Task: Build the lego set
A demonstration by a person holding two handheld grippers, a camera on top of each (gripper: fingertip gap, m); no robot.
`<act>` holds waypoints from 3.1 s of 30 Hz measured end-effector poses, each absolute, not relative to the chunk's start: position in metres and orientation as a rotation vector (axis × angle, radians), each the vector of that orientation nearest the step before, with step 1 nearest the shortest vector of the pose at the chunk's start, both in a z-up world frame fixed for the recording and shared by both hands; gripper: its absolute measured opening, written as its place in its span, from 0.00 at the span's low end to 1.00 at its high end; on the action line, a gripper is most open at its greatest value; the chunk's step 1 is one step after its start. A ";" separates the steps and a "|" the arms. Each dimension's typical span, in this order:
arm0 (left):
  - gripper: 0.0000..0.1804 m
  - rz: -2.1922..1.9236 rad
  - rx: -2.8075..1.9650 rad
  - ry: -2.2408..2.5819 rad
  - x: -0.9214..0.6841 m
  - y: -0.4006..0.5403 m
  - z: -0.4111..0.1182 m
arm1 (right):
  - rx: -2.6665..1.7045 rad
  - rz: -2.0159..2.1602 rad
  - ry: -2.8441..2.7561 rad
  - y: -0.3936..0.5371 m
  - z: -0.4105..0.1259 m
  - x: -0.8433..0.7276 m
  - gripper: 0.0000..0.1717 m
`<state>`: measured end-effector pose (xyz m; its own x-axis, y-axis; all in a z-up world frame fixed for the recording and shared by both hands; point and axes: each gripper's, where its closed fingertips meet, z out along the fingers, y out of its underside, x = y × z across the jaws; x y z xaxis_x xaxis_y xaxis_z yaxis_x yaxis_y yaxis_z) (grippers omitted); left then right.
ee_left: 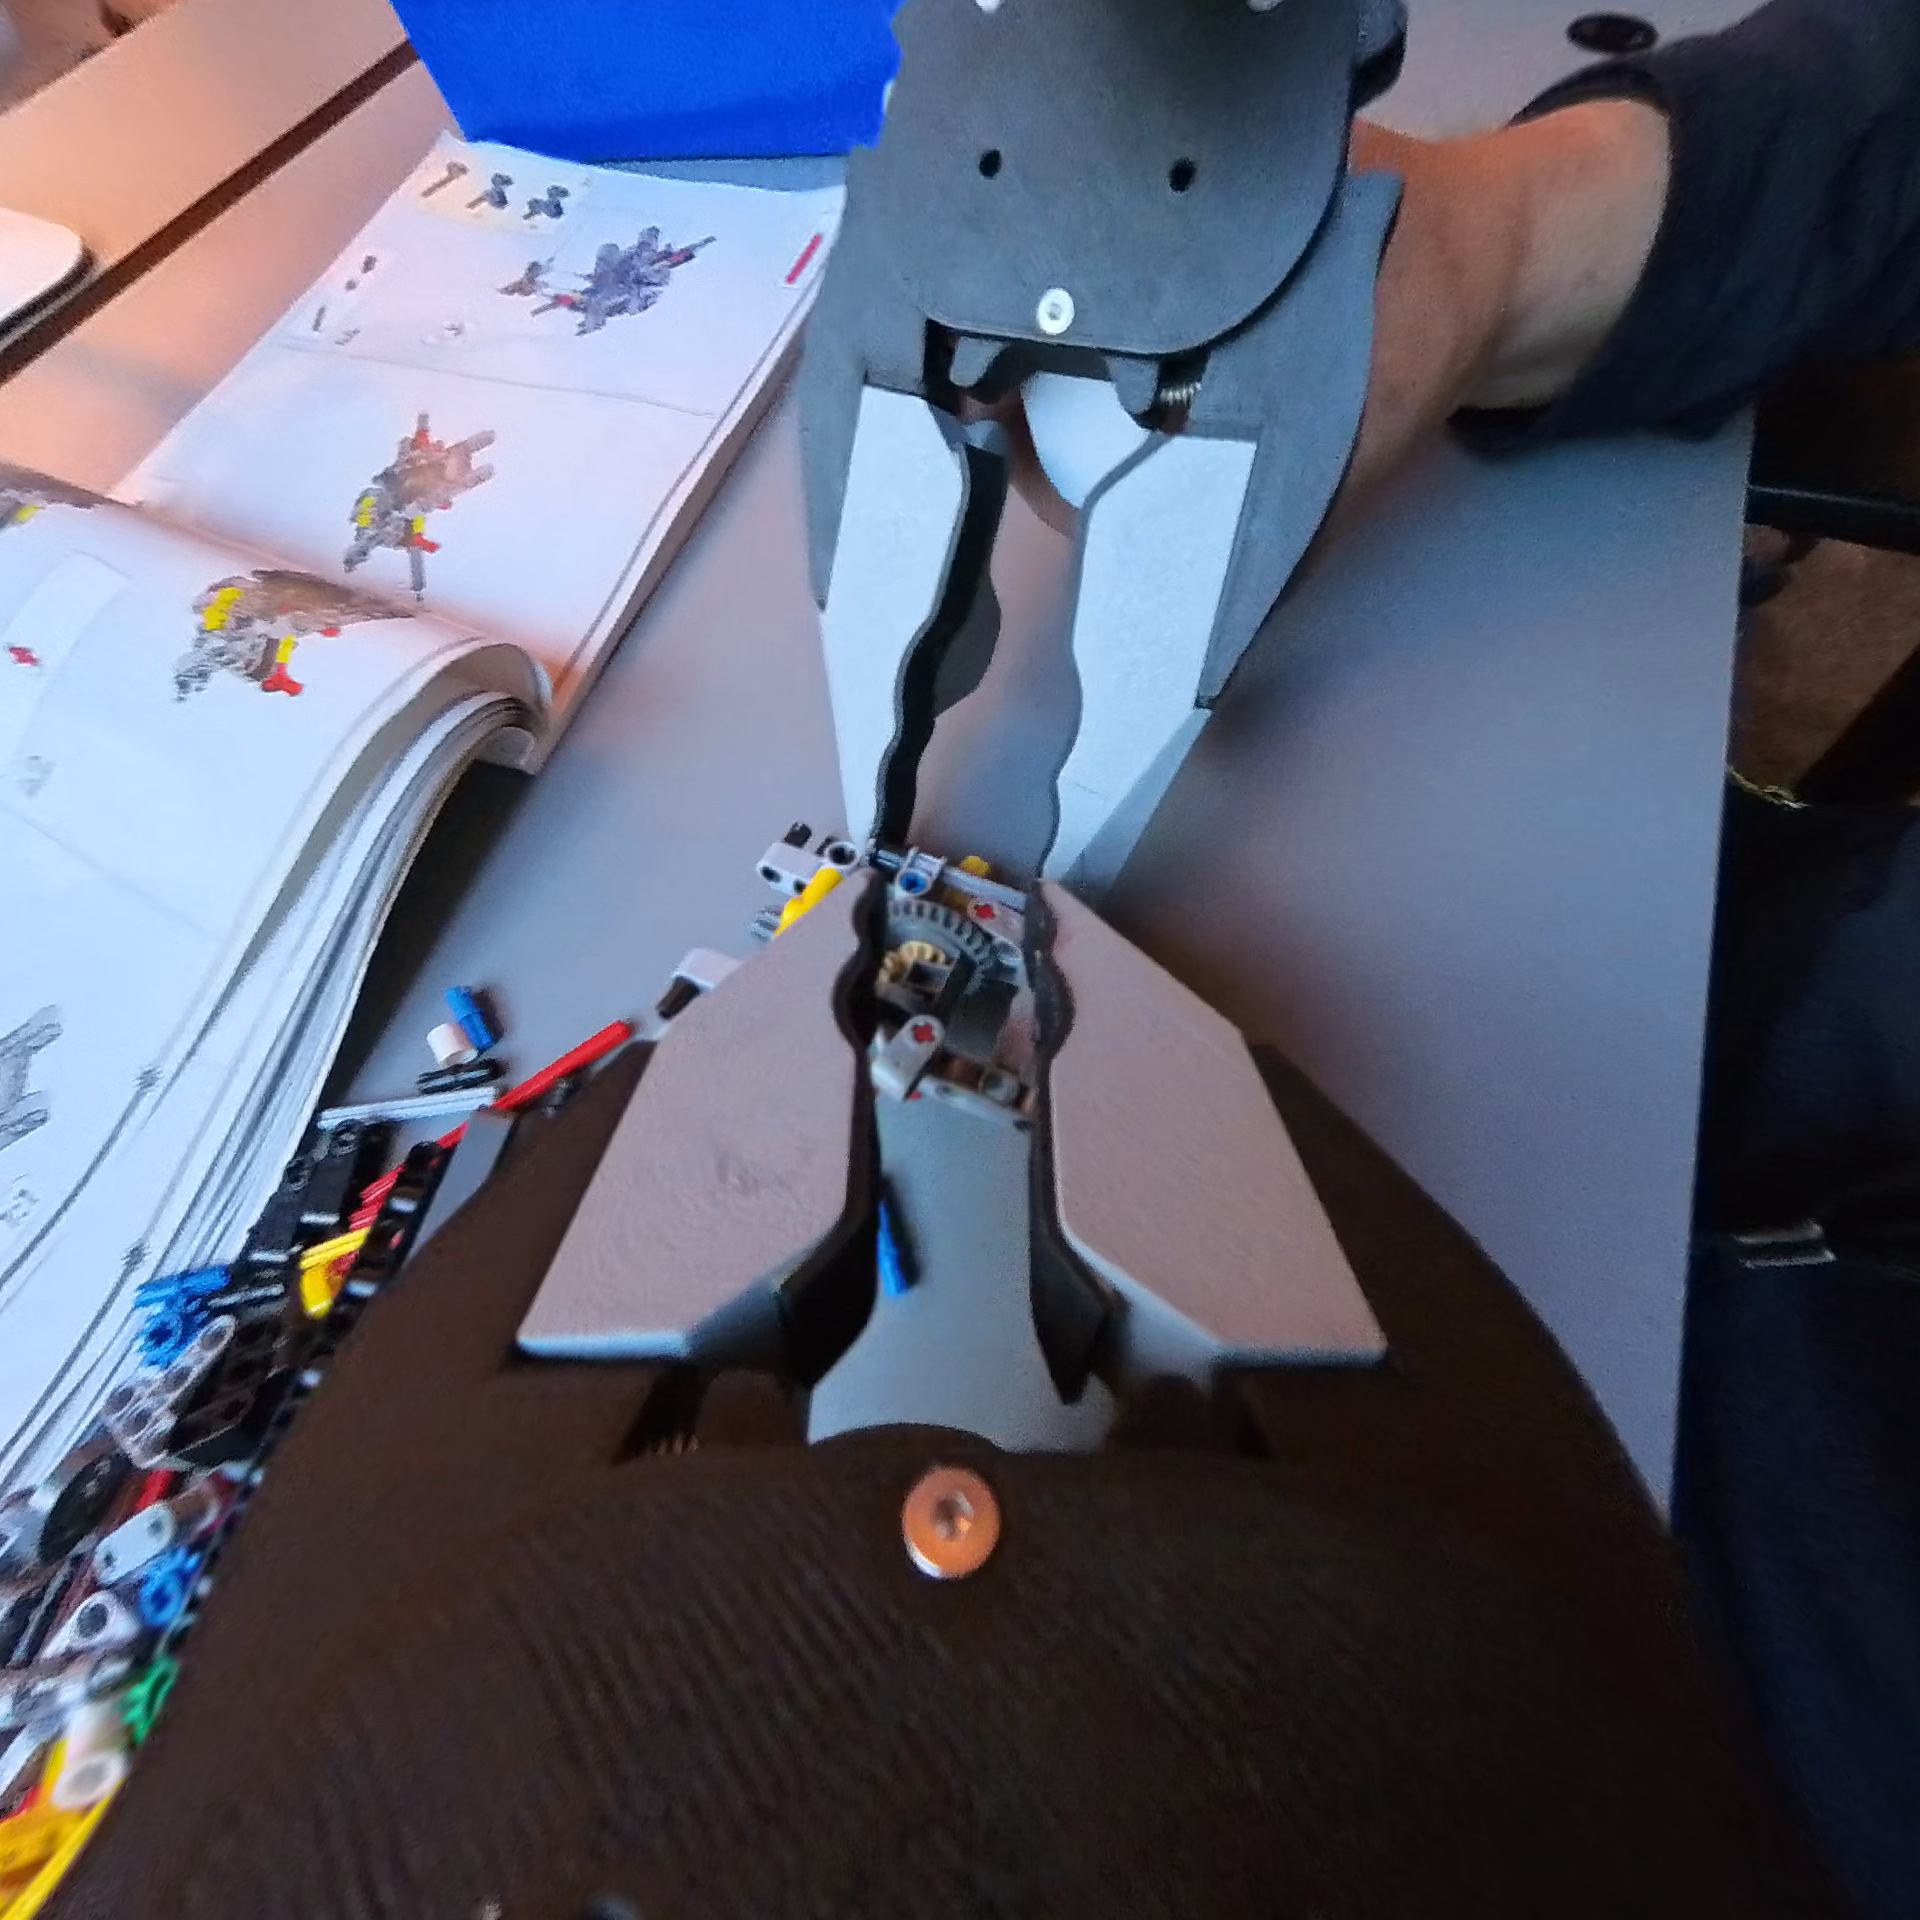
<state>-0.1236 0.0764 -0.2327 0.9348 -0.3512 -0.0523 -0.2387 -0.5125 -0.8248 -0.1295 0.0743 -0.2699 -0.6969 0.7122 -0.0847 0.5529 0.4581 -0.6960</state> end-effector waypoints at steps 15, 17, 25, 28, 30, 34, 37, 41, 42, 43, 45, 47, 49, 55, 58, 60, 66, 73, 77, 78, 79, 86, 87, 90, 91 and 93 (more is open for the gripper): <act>0.35 0.086 -2.236 0.501 -0.134 0.032 -0.235 | -0.909 1.038 -2.450 0.082 -0.269 -0.122 0.24; 0.36 0.109 -2.220 0.560 -0.128 0.023 -0.234 | -0.899 1.093 -2.450 0.079 -0.268 -0.118 0.24; 0.18 0.621 -2.050 0.929 -0.131 0.030 -0.255 | -0.899 1.185 -2.405 0.072 -0.259 -0.120 0.21; 0.10 0.634 -2.024 0.952 -0.127 0.038 -0.261 | -0.896 1.236 -2.403 0.070 -0.256 -0.118 0.20; 0.08 0.596 -2.035 0.926 -0.127 0.041 -0.254 | -0.905 1.233 -2.403 0.070 -0.256 -0.118 0.18; 0.03 0.201 -2.075 0.711 -0.123 0.048 -0.209 | -0.901 1.353 -2.318 0.074 -0.240 -0.118 0.13; 0.03 -0.154 -2.162 0.552 -0.130 0.050 -0.190 | -0.920 1.524 -2.205 0.084 -0.218 -0.116 0.05; 0.03 -0.230 -2.205 0.560 -0.140 0.056 -0.204 | -0.972 1.722 -2.125 0.086 -0.202 -0.115 0.08; 0.03 -0.316 -2.184 0.554 -0.134 0.055 -0.204 | -0.998 1.716 -2.117 0.087 -0.204 -0.117 0.11; 0.03 -0.428 -2.175 0.541 -0.127 0.053 -0.203 | -1.018 1.702 -2.111 0.088 -0.207 -0.119 0.12; 0.03 -0.534 -2.150 0.511 -0.125 0.053 -0.204 | -1.024 1.704 -2.107 0.087 -0.207 -0.120 0.12; 0.03 -0.570 -2.129 0.473 -0.129 0.057 -0.204 | -1.009 1.710 -2.097 0.084 -0.205 -0.121 0.10; 0.03 -0.602 -2.107 0.461 -0.130 0.059 -0.205 | -0.987 1.710 -2.125 0.079 -0.206 -0.120 0.06; 0.07 -0.461 -2.157 0.543 -0.124 0.059 -0.229 | -0.968 1.583 -2.203 0.073 -0.219 -0.120 0.00; 0.04 -0.407 -2.170 0.596 -0.117 0.057 -0.239 | -0.948 1.552 -2.222 0.071 -0.221 -0.119 0.00; 0.04 -0.404 -2.174 0.614 -0.114 0.056 -0.242 | -0.953 1.562 -2.206 0.073 -0.218 -0.119 0.00; 0.04 -0.174 -2.007 0.755 -0.113 0.057 -0.222 | -0.938 1.758 -2.114 0.081 -0.192 -0.110 0.08; 0.04 0.123 -2.021 0.876 -0.116 0.060 -0.201 | -0.939 1.754 -2.220 0.063 -0.203 -0.103 0.13; 0.04 0.253 -2.044 0.968 -0.111 0.058 -0.202 | -0.907 1.665 -2.266 0.056 -0.212 -0.101 0.09; 0.04 0.277 -2.052 0.978 -0.111 0.057 -0.204 | -0.894 1.619 -2.272 0.056 -0.214 -0.101 0.08; 0.04 0.282 -2.065 0.981 -0.111 0.056 -0.206 | -0.874 1.573 -2.273 0.055 -0.216 -0.101 0.08; 0.16 -0.080 -2.226 0.860 -0.090 0.043 -0.197 | -0.628 1.289 -2.252 0.045 -0.220 -0.096 0.08; 0.16 -0.136 -2.265 0.856 -0.087 0.040 -0.200 | -0.607 1.268 -2.248 0.044 -0.220 -0.096 0.08; 0.05 -0.138 -2.367 0.884 -0.092 0.039 -0.217 | -0.582 1.239 -2.243 0.042 -0.220 -0.094 0.08; 0.04 -0.139 -2.364 0.893 -0.092 0.040 -0.218 | -0.583 1.237 -2.245 0.042 -0.221 -0.093 0.08; 0.03 -0.170 -2.358 0.913 -0.087 0.040 -0.220 | -0.595 1.229 -2.264 0.043 -0.224 -0.092 0.08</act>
